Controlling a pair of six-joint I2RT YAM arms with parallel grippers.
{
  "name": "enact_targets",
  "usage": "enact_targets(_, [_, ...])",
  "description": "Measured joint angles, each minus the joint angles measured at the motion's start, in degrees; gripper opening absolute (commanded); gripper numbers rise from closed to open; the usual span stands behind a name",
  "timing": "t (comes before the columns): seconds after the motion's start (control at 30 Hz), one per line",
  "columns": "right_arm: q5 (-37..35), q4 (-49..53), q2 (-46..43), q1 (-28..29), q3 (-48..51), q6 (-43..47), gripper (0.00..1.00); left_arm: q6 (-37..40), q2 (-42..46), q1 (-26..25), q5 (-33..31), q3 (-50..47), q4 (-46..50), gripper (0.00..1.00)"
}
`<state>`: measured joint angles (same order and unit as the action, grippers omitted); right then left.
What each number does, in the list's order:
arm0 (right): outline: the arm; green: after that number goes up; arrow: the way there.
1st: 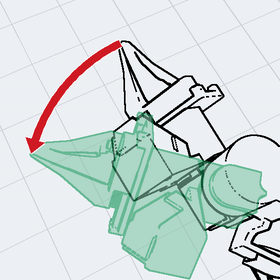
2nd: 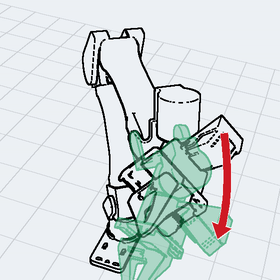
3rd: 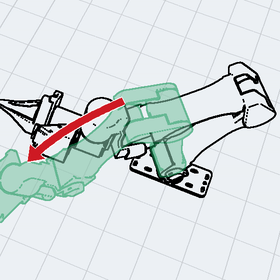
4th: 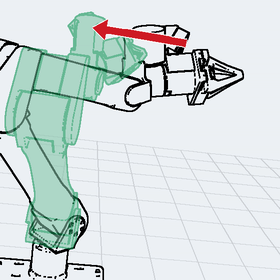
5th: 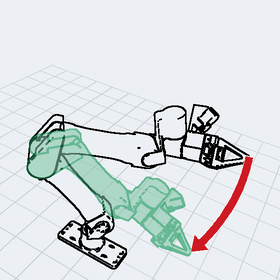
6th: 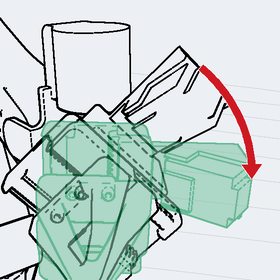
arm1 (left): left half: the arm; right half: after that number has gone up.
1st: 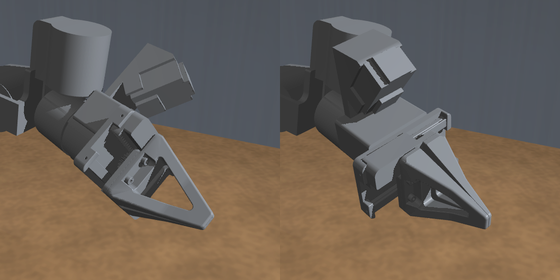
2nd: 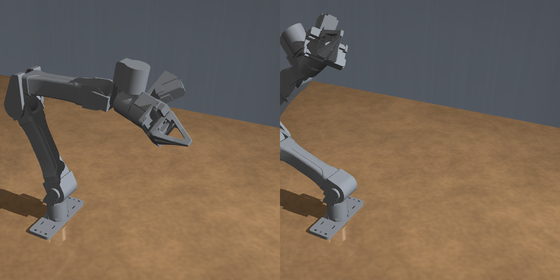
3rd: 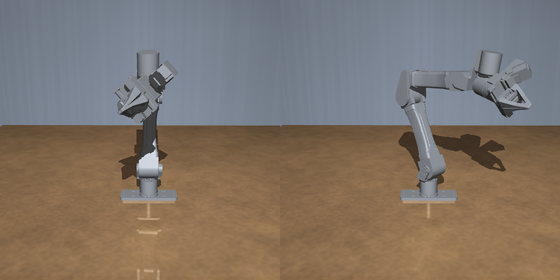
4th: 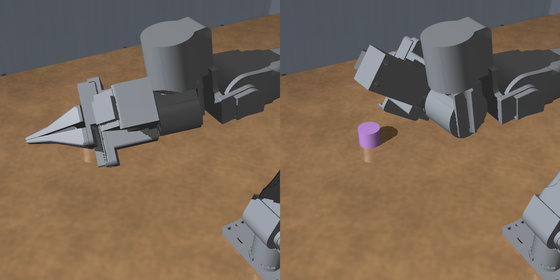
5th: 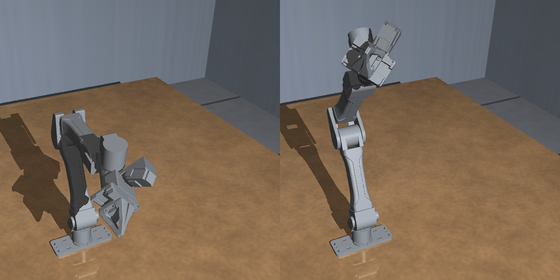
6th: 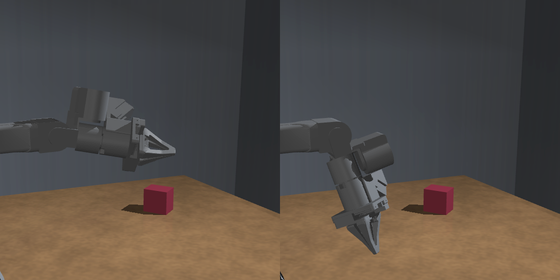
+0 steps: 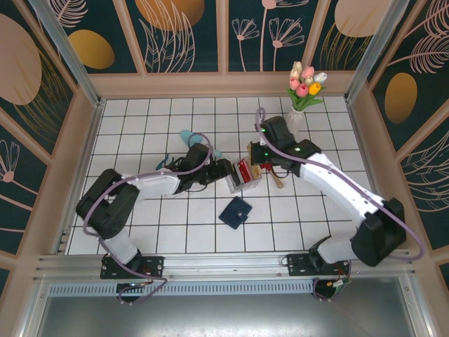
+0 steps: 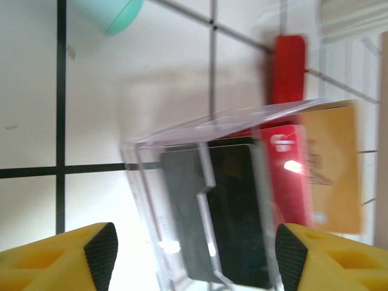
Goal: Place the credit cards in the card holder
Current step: Pick up the credit card from the storage box.
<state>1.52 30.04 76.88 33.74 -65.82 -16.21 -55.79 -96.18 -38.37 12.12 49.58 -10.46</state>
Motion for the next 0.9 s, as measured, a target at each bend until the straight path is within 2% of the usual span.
enact_targets(0.17, [15.50,-9.77,-9.68,-7.32,8.66,-6.51,0.03,-1.09,9.07,0.02,2.38,-2.73,-7.37,0.81])
enact_targets(0.4, [30.49,-22.75,-12.11,-12.13,15.39,-16.17,0.04,-5.14,9.25,0.04,12.24,-2.82,-23.06,0.75])
enact_targets(0.67, [38.34,-31.36,-12.13,-13.97,18.49,-22.99,0.07,-11.26,5.25,0.04,18.95,-2.82,-35.12,0.40])
enact_targets(0.8, [40.19,-32.94,-12.11,-14.47,19.32,-24.52,0.10,-13.16,4.83,0.04,20.28,-2.82,-38.23,0.12])
enact_targets(0.83, [40.61,-33.16,-12.11,-14.60,19.39,-24.63,0.11,-13.38,4.83,0.04,20.39,-2.82,-38.58,0.08])
enact_targets(0.9, [41.16,-33.20,-12.00,-15.23,19.43,-24.68,0.16,-13.46,4.83,0.11,20.81,-2.82,-39.58,0.05])
